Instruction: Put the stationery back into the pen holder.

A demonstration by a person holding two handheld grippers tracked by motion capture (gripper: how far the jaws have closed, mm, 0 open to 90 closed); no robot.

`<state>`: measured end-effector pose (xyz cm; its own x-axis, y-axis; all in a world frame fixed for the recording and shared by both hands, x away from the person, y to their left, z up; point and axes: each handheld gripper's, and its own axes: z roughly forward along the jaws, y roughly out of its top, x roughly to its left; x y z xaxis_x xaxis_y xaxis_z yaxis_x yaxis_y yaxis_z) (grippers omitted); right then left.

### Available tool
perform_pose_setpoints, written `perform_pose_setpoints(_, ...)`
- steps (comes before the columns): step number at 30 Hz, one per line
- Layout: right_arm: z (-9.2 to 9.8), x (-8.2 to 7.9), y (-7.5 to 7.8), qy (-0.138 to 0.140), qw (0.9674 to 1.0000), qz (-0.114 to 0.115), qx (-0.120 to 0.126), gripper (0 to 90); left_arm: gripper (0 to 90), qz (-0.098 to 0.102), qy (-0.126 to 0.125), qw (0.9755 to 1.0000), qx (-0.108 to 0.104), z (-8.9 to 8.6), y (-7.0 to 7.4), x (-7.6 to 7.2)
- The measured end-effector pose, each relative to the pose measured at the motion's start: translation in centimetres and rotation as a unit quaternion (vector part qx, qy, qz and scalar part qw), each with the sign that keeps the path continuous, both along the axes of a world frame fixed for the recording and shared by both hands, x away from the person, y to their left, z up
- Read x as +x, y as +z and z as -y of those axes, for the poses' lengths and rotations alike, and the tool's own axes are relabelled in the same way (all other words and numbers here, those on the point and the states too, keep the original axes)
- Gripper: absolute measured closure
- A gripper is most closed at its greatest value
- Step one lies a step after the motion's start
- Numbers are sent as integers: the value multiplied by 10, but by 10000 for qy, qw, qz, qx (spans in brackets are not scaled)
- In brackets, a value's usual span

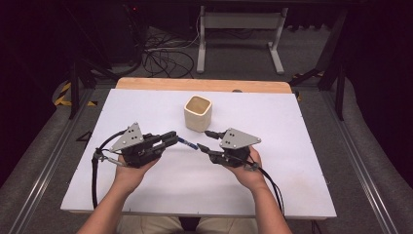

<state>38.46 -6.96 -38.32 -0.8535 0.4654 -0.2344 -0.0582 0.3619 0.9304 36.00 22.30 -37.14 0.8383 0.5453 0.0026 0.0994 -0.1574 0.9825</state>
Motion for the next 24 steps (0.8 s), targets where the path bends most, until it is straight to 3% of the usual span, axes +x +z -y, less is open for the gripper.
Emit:
perform_pose_setpoints(16,-29,-5,-10,133,9997,149,-149,600,799,-42,-100,9999,-99,6,-2,-2)
perform_pose_setpoints(24,-39,-8,-13,93,9993,248,-254,723,798,-63,-100,9998,-141,7,-2,-2)
